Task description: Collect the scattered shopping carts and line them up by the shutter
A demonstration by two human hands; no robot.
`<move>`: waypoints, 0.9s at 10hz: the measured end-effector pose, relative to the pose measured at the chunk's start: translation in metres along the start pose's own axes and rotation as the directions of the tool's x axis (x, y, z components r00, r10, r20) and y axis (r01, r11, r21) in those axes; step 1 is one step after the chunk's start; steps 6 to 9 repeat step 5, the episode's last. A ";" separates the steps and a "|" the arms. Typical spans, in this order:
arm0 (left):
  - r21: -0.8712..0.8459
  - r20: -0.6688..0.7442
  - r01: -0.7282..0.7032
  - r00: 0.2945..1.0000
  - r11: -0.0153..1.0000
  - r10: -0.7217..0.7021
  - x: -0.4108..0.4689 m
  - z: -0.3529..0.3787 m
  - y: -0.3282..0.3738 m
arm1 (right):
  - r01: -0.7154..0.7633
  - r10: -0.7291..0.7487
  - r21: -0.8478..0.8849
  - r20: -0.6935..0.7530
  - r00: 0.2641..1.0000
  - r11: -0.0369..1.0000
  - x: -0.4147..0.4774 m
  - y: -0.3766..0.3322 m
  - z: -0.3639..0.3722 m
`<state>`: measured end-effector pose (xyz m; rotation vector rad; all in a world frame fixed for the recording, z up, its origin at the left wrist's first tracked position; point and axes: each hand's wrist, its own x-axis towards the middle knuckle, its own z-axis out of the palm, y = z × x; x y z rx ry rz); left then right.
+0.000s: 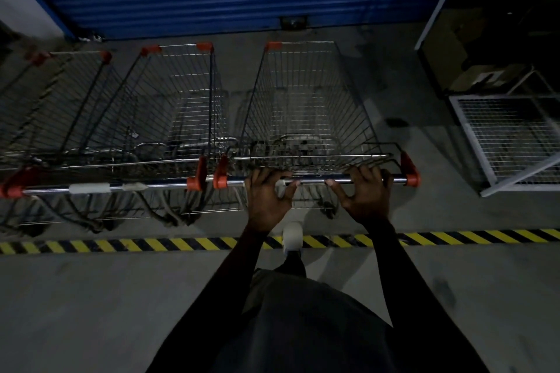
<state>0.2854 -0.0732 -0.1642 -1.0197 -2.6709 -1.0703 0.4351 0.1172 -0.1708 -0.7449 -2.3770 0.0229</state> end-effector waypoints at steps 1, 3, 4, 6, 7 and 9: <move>0.001 -0.012 -0.016 1.000 1.000 0.016 -0.001 0.000 0.001 | 0.014 -0.014 0.001 -0.006 1.000 1.000 0.000 0.001 0.000; 0.026 0.009 -0.002 1.000 1.000 0.002 0.002 -0.002 0.004 | 0.012 -0.010 0.050 -0.044 0.999 0.999 0.001 0.000 -0.001; 0.021 0.041 -0.003 0.999 1.000 0.002 0.005 -0.006 0.008 | 0.027 -0.021 0.111 -0.060 0.998 0.993 0.005 -0.003 -0.011; 0.016 0.056 -0.046 0.997 0.999 0.045 0.030 -0.015 0.019 | -0.122 0.119 0.222 0.027 0.992 0.967 0.015 -0.008 -0.015; 0.016 0.056 -0.046 0.997 0.999 0.045 0.030 -0.015 0.019 | -0.122 0.119 0.222 0.027 0.992 0.967 0.015 -0.008 -0.015; 0.016 0.056 -0.046 0.997 0.999 0.045 0.030 -0.015 0.019 | -0.122 0.119 0.222 0.027 0.992 0.967 0.015 -0.008 -0.015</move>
